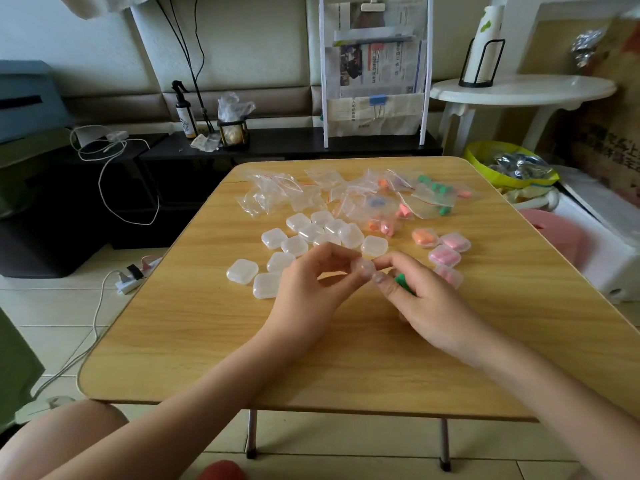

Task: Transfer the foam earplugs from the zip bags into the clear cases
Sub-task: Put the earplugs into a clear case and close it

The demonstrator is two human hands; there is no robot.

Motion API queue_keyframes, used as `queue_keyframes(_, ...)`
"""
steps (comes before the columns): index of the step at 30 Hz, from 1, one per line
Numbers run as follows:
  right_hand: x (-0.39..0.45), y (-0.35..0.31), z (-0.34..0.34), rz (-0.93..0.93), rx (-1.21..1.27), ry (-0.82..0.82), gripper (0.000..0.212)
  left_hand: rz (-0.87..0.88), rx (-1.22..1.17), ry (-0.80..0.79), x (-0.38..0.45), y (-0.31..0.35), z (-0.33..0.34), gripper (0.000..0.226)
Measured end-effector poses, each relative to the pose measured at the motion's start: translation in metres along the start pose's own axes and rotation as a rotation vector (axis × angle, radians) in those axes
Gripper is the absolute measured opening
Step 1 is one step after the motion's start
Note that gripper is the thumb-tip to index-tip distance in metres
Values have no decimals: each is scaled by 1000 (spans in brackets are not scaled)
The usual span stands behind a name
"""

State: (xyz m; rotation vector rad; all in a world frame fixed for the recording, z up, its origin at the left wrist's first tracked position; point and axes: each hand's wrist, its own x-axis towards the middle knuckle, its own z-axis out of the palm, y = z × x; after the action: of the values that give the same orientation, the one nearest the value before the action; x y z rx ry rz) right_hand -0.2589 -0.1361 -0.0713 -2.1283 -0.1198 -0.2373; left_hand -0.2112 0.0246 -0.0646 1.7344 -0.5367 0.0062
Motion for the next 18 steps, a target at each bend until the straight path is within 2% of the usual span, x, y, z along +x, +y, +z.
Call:
queue_keyframes(5, 0, 2, 1, -38, -25, 30, 39, -144, -207, -36, 0, 4, -1, 12)
queue_keyframes(10, -3, -2, 2, -70, -97, 21, 43, -249, -297, -61, -2, 4, -1, 16)
queue_keyframes(15, -4, -1, 4, -102, -160, 55, 20, -268, -358, -82, -2, 4, 0, 28)
queue_keyframes(18, 0, 2, -1, -63, -156, 122, 22, -249, -400, -110, -2, 7, 0, 30)
